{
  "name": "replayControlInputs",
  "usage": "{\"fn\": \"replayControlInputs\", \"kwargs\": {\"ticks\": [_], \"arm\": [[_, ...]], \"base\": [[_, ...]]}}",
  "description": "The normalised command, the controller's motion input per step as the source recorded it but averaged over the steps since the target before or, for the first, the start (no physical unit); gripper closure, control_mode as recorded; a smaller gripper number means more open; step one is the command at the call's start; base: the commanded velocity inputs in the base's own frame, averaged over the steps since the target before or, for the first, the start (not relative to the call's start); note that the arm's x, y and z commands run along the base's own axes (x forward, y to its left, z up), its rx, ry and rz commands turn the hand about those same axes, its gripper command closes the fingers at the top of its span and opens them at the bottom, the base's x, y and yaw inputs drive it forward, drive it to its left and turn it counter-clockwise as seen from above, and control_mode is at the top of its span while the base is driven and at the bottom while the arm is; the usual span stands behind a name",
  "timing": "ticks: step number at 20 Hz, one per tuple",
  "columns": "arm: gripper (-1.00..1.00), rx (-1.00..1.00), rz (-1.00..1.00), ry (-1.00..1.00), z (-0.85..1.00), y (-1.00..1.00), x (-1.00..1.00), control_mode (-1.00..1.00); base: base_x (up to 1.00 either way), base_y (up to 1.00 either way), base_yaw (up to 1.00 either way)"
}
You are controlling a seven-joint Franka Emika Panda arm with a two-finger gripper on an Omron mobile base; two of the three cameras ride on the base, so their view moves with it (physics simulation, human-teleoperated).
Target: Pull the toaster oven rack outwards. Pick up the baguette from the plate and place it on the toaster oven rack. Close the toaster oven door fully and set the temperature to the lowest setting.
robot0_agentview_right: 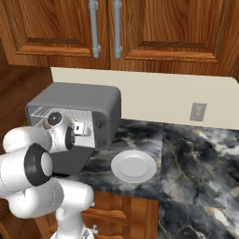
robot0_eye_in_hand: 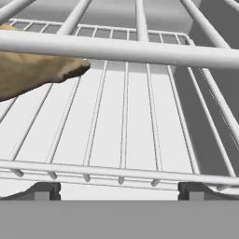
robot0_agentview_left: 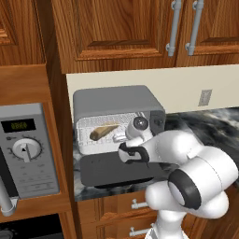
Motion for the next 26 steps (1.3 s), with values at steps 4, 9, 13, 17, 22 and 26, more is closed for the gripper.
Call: {"fn": "replayControlInputs", "kwargs": {"ticks": [4,9,13,17,22,26], "arm": [[-1.00,0.00,0.00,-0.11,0.13,0.00,0.32,-1.00],[-1.00,0.00,0.00,-0.12,0.15,0.00,0.02,-1.00],[-1.00,0.02,0.00,-0.15,0.35,0.00,-0.84,-1.00],[-1.00,0.05,0.00,-0.21,0.82,0.00,-0.91,-1.00],[-1.00,0.15,0.00,0.04,0.69,-0.01,-0.78,-1.00],[-1.00,0.20,0.01,0.35,0.24,-0.12,-0.58,-1.00]], "base": [[0.00,0.00,0.00],[0.00,0.00,0.00],[0.00,0.00,0.00],[0.00,0.00,0.00],[0.00,0.00,0.00],[0.00,0.00,0.00]]}}
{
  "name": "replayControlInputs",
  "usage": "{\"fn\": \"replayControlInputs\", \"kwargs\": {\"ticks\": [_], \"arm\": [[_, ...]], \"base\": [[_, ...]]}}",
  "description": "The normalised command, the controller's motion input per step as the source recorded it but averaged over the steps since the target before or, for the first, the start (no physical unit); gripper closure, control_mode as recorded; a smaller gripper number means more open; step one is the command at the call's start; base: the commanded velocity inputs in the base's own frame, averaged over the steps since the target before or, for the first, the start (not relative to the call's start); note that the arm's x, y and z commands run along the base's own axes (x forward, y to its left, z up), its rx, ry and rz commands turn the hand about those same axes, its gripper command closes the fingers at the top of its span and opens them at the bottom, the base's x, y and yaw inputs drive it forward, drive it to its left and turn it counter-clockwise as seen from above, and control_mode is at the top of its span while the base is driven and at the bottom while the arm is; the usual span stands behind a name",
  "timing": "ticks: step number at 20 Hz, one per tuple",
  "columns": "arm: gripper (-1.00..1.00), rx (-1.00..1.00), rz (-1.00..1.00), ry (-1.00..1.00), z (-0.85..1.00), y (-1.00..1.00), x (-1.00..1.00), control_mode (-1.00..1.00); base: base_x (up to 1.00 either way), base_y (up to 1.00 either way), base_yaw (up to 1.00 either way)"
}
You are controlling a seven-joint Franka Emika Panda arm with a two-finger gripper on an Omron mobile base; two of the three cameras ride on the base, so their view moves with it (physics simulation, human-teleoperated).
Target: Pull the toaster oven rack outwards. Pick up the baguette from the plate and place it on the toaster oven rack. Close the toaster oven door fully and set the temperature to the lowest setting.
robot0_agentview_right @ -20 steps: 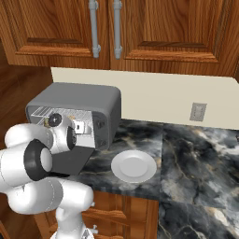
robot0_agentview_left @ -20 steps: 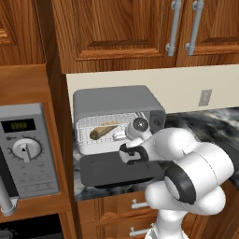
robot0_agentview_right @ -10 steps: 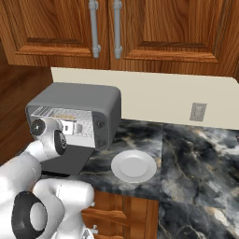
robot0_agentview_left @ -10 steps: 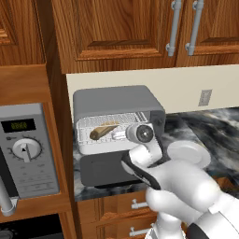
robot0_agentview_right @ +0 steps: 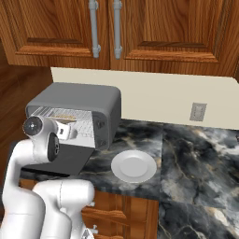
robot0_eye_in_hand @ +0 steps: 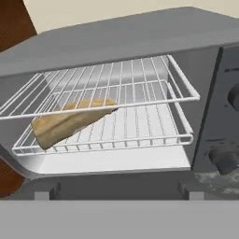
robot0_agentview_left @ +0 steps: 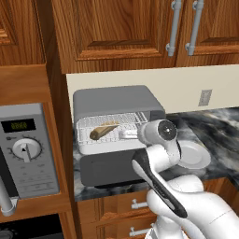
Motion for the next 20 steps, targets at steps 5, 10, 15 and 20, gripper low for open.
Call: {"fn": "replayControlInputs", "kwargs": {"ticks": [5,10,15,20], "arm": [[-1.00,0.13,0.01,0.44,0.52,-0.10,-0.50,-1.00],[-1.00,0.13,0.00,0.48,0.52,-0.24,-0.62,-1.00],[-1.00,0.18,-0.01,0.35,0.18,-0.25,-0.45,-1.00],[-1.00,0.41,-0.03,0.07,-0.06,-0.77,-0.07,-1.00]], "base": [[0.00,0.00,0.00],[0.00,0.00,0.00],[0.00,0.00,0.00],[0.00,0.00,0.00]]}}
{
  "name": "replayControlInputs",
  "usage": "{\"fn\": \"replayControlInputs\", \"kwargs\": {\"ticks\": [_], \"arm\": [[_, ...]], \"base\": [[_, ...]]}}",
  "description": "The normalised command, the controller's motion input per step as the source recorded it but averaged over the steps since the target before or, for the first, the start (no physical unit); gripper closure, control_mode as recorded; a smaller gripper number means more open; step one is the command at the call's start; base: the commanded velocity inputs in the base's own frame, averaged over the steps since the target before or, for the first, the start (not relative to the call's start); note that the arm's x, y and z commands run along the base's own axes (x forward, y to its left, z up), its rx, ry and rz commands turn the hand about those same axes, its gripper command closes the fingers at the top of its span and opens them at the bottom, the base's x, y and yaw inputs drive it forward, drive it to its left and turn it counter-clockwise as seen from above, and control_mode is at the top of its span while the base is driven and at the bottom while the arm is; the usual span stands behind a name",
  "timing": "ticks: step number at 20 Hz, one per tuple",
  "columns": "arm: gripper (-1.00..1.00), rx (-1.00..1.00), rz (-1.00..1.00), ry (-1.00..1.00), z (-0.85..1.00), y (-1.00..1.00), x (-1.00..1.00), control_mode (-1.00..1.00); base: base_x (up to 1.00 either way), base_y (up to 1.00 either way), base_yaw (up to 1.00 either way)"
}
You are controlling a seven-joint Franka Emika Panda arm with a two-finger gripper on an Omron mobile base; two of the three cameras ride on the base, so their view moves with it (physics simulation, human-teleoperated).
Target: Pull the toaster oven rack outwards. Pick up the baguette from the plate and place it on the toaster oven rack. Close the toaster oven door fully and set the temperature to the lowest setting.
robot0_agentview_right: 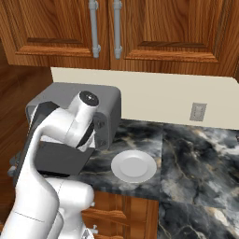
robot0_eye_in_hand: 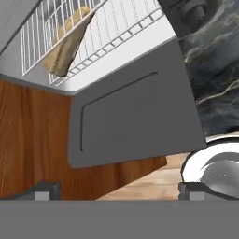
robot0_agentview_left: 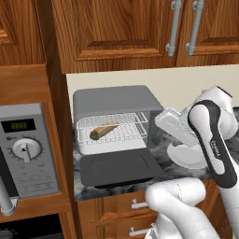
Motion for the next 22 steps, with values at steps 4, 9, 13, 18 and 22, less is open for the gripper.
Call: {"fn": "replayControlInputs", "kwargs": {"ticks": [4,9,13,18,22], "arm": [[-1.00,0.45,-0.10,0.00,-0.33,-0.59,0.00,-1.00],[-1.00,0.28,-0.10,-0.01,-0.96,-0.08,0.19,-1.00],[-1.00,0.23,-0.10,0.00,-1.00,0.00,0.37,-1.00],[-1.00,0.23,-0.11,0.04,-0.63,-0.11,0.18,-1.00],[-1.00,0.17,-0.03,0.10,-0.28,-0.33,0.00,-1.00]], "base": [[0.00,0.00,0.00],[0.00,0.00,0.00],[0.00,0.00,0.00],[0.00,0.00,0.00],[0.00,0.00,0.00]]}}
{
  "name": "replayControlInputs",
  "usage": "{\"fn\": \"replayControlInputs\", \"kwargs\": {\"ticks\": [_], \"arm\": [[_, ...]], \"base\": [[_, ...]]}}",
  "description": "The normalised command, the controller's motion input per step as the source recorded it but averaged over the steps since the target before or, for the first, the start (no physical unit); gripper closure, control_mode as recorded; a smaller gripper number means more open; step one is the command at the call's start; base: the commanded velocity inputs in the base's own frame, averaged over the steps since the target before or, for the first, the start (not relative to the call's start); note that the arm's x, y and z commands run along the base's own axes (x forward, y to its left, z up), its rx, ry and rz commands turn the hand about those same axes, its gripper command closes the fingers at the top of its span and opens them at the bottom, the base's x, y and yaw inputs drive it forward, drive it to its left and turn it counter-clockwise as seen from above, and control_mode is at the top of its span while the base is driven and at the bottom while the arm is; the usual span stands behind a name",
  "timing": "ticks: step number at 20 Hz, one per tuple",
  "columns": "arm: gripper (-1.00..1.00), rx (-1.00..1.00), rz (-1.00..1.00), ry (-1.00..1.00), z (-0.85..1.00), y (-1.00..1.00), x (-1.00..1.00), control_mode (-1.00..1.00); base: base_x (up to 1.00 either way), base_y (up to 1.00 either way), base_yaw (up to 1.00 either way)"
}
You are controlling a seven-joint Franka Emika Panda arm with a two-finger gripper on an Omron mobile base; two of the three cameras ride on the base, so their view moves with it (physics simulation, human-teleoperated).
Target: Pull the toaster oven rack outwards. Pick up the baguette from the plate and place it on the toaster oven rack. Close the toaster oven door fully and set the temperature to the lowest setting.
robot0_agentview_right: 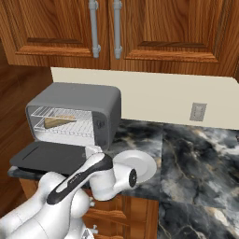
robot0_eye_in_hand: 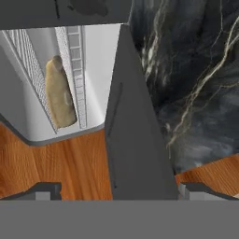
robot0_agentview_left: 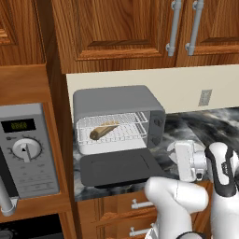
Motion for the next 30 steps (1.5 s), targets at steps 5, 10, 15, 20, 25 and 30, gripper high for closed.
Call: {"fn": "replayControlInputs", "kwargs": {"ticks": [5,10,15,20,25,30], "arm": [[-1.00,0.00,0.00,0.03,-0.26,-0.09,0.00,-1.00],[-1.00,0.00,0.00,0.00,-0.23,0.05,0.02,-1.00],[-1.00,0.00,0.00,0.00,-0.26,0.18,0.27,-1.00],[-1.00,0.00,0.00,0.00,0.00,0.33,0.13,-1.00],[-1.00,-0.01,0.08,0.00,0.00,0.34,0.00,-1.00],[-1.00,0.00,0.07,-0.01,0.00,0.14,0.00,-1.00]], "base": [[0.00,0.00,0.00],[0.00,0.00,0.00],[0.00,0.00,0.00],[0.00,0.00,0.00],[0.00,0.00,0.00],[0.00,0.00,0.00]]}}
